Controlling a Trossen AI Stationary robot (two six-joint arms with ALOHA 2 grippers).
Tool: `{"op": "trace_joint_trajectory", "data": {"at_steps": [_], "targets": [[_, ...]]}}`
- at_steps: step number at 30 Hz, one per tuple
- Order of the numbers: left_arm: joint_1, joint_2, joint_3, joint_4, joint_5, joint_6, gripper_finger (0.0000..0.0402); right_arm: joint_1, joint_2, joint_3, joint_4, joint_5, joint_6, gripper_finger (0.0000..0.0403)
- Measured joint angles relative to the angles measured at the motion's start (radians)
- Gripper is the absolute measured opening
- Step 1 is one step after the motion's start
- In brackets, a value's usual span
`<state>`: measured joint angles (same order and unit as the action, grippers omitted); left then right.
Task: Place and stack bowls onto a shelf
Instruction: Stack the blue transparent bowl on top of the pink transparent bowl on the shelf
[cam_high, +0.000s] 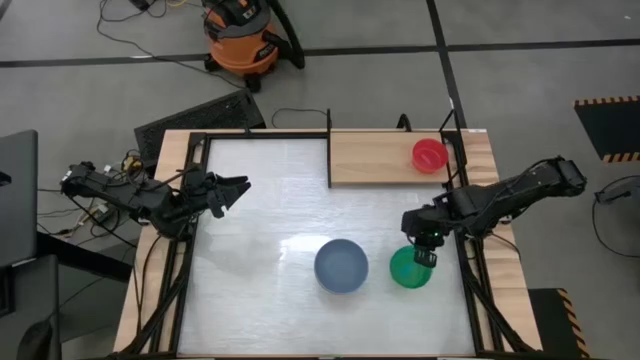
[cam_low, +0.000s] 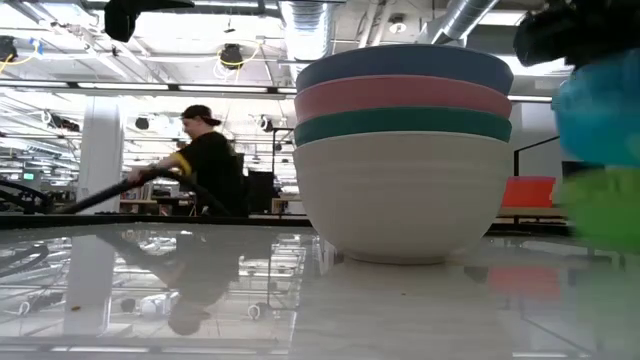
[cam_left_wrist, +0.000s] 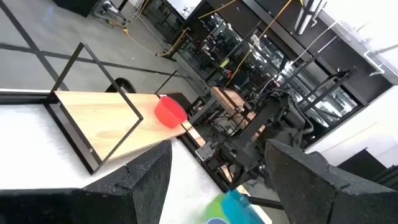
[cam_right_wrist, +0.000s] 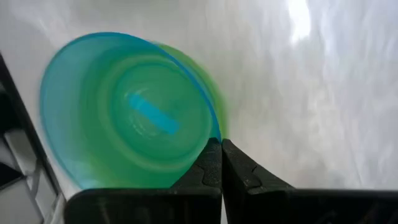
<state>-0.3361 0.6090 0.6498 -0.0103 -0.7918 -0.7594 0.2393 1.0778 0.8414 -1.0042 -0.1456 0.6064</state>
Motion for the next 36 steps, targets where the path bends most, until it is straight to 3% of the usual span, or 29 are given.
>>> {"op": "trace_joint_trajectory", "data": {"at_steps": [4,8,14,17,22,30,36], "targets": [[0.0,0.0,0.0,0.0,0.0,-0.001,0.0245,-0.039,0.045,0.019,-0.22,-0.039,-0.009,0.0016],[0.0,0.0,0.0,0.001,-0.002,-0.001,0.0245,-0.049,0.034,0.061,-0.125,-0.007,-0.059,0.0016],[0.0,0.0,0.0,0.001,-0.005,0.002,0.0245,-0.181,0.024,0.174,-0.223,0.049,-0.199,0.0016],[0.0,0.0,0.0,0.001,-0.005,0.002,0.0245,-0.296,0.013,0.266,-0.342,0.094,-0.303,0.0016],[0.0,0.0,0.0,0.001,-0.005,0.003,0.0245,-0.567,0.022,0.397,-0.461,0.279,-0.462,0.0016],[0.0,0.0,0.0,0.001,-0.017,0.014,0.0245,-1.025,0.112,0.507,-0.403,0.28,-0.762,0.0016],[0.0,0.0,0.0,0.0,-0.018,0.013,0.0245,-1.167,0.294,0.622,-0.331,0.277,-0.883,0.0016]]}}
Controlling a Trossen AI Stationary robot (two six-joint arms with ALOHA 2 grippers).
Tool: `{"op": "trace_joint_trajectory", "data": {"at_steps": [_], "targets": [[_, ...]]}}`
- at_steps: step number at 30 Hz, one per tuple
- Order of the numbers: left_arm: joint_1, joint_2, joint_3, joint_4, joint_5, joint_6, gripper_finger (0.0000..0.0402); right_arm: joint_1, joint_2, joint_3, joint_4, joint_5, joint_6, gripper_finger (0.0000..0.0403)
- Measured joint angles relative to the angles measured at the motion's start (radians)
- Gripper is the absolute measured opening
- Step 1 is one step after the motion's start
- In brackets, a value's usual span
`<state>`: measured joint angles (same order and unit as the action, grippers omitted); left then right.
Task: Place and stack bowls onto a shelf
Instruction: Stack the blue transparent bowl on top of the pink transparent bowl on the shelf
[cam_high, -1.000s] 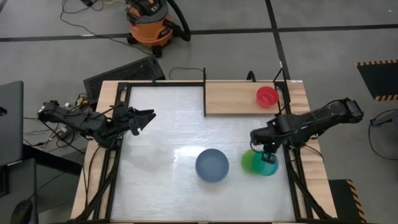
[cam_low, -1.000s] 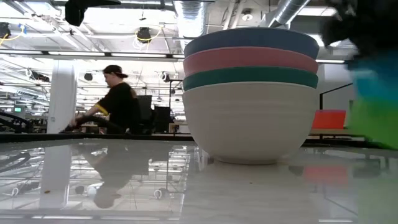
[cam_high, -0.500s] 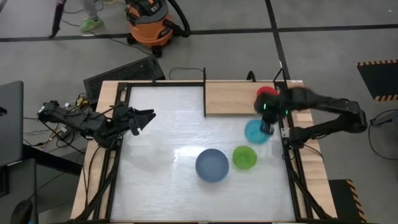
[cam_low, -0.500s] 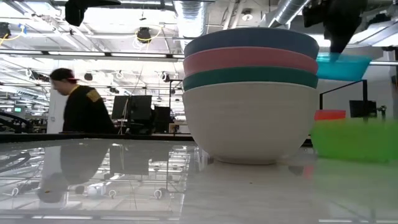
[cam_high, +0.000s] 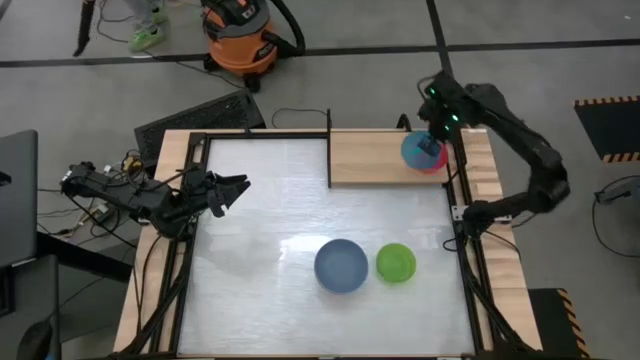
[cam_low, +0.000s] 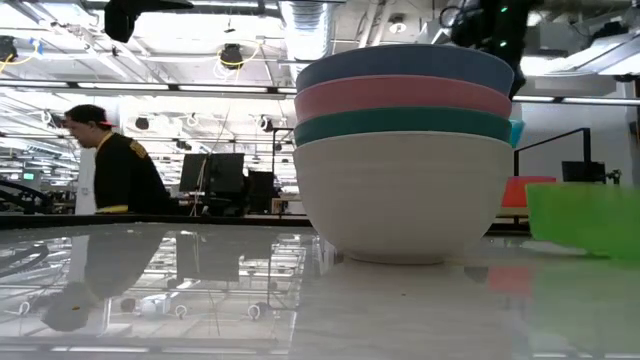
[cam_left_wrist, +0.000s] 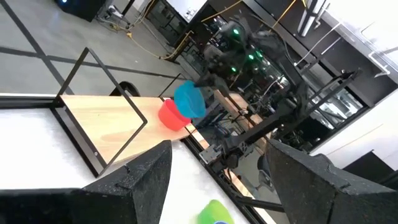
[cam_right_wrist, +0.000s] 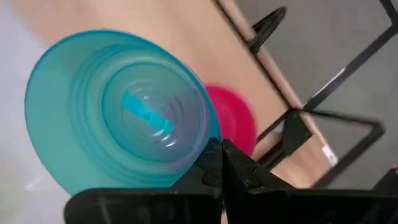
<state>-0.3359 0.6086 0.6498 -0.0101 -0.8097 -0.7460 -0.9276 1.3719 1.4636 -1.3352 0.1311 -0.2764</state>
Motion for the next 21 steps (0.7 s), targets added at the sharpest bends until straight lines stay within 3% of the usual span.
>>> {"op": "trace_joint_trajectory", "data": {"at_steps": [4,8,21], "targets": [[0.0,0.0,0.0,0.0,0.001,0.0,0.0245,-0.066,0.115,0.069,-0.031,-0.005,0.011,0.0016],[0.0,0.0,0.0,0.0,0.001,-0.001,0.0245,-0.126,0.181,0.082,-0.091,0.057,0.062,0.0016],[0.0,0.0,0.0,-0.022,-0.01,0.005,0.0245,-0.2,0.175,0.083,-0.092,-0.005,0.06,0.0016]]}}
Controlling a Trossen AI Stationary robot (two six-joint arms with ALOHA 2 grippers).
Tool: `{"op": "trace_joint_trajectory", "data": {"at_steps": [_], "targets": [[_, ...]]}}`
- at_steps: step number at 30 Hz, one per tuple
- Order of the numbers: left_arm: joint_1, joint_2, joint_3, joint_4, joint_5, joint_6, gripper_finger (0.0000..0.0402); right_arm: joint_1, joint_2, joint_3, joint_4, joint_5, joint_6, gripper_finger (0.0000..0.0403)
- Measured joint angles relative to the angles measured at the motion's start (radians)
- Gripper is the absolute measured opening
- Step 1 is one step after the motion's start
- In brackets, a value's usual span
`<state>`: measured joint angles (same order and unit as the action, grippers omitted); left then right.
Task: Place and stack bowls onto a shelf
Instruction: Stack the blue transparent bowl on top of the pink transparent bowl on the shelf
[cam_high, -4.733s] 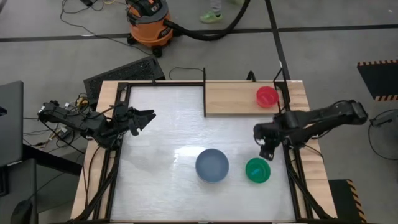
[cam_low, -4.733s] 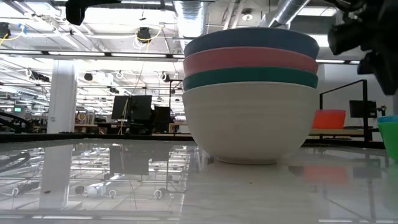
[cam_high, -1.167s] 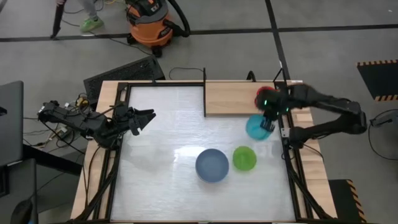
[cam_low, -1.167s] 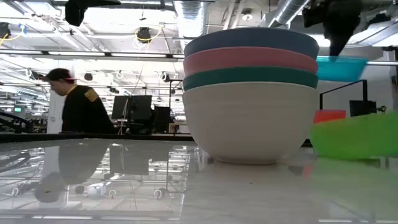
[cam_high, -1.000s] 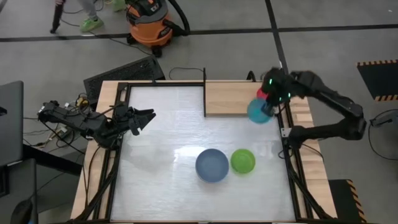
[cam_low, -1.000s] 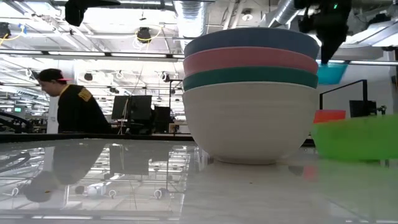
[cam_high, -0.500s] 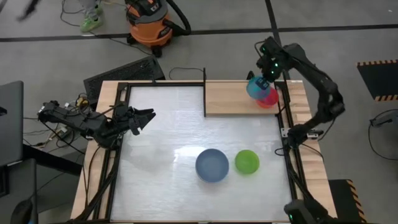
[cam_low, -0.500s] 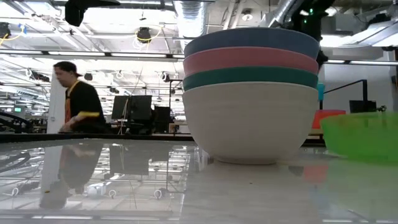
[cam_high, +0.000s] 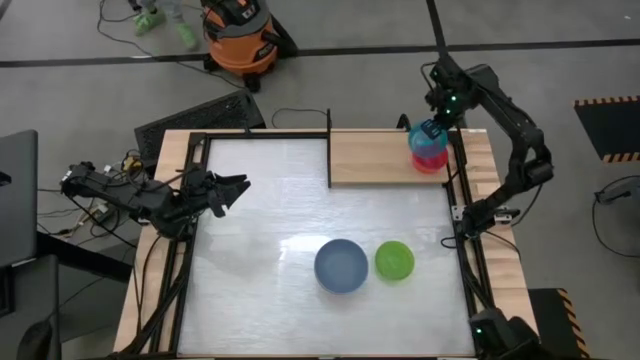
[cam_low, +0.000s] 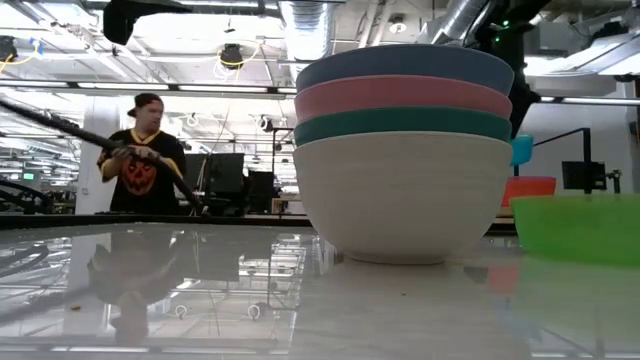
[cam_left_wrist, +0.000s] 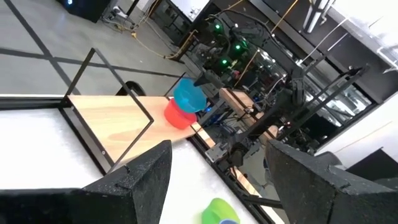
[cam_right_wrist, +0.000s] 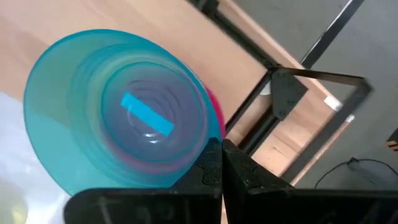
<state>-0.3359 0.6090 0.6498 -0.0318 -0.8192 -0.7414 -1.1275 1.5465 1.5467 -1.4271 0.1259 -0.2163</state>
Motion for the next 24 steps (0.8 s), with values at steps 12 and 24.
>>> {"op": "trace_joint_trajectory", "data": {"at_steps": [12,24], "targets": [[0.0,0.0,0.0,-0.014,0.006,-0.025,0.0245,0.041,0.078,0.0,-0.033,0.128,0.059,0.0016],[0.0,0.0,0.0,-0.015,0.023,-0.027,0.0245,0.05,0.078,0.0,-0.032,0.124,0.091,0.0047]]}}
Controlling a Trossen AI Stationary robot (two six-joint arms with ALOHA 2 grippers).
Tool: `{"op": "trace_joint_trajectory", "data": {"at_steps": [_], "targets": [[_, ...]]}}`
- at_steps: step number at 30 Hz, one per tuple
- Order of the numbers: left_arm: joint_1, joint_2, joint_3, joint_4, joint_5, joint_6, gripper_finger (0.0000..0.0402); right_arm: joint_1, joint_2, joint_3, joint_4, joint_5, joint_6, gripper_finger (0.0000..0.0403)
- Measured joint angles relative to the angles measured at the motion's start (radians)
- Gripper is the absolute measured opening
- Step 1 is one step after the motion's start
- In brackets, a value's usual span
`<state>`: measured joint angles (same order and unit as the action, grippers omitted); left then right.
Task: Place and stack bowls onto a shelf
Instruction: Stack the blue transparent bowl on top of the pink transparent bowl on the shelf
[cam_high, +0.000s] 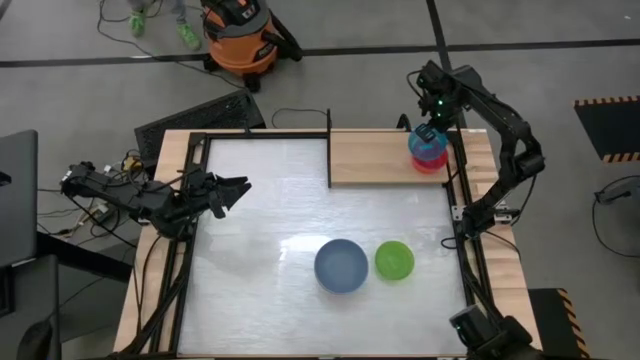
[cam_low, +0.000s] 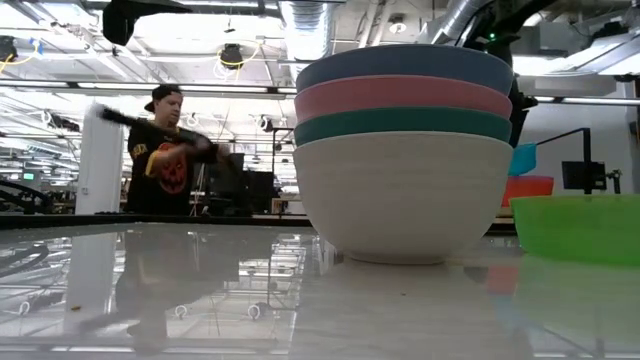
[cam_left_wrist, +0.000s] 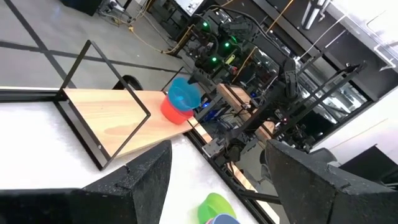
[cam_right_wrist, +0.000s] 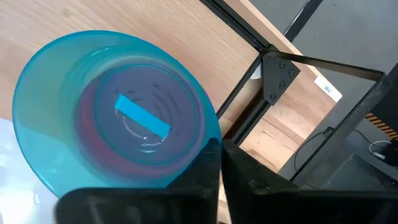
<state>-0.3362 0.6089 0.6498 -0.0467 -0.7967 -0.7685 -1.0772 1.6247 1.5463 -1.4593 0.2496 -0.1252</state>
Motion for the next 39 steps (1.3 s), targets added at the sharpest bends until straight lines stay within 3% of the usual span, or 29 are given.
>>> {"op": "trace_joint_trajectory", "data": {"at_steps": [6,12,16,21,31,39], "targets": [[0.0,0.0,0.0,0.0,0.0,0.0,0.0245,0.013,0.0,0.0,0.004,-0.008,0.005,0.0101],[0.0,0.0,0.0,-0.001,0.0,0.0,0.0245,0.016,-0.001,0.0,0.006,-0.008,-0.002,0.011],[0.0,0.0,0.0,0.0,0.0,0.0,0.0245,0.017,-0.024,0.0,-0.003,-0.031,-0.037,0.0095],[0.0,0.0,0.0,-0.001,0.0,0.0,0.0245,0.018,-0.024,0.0,-0.035,-0.098,-0.06,0.0018],[0.0,0.0,0.0,-0.001,-0.023,0.007,0.0245,0.121,-0.017,0.0,0.085,-0.122,-0.067,0.0017],[0.0,0.0,0.0,-0.001,-0.024,0.006,0.0245,0.111,-0.017,-0.003,0.098,-0.121,-0.044,0.0017]]}}
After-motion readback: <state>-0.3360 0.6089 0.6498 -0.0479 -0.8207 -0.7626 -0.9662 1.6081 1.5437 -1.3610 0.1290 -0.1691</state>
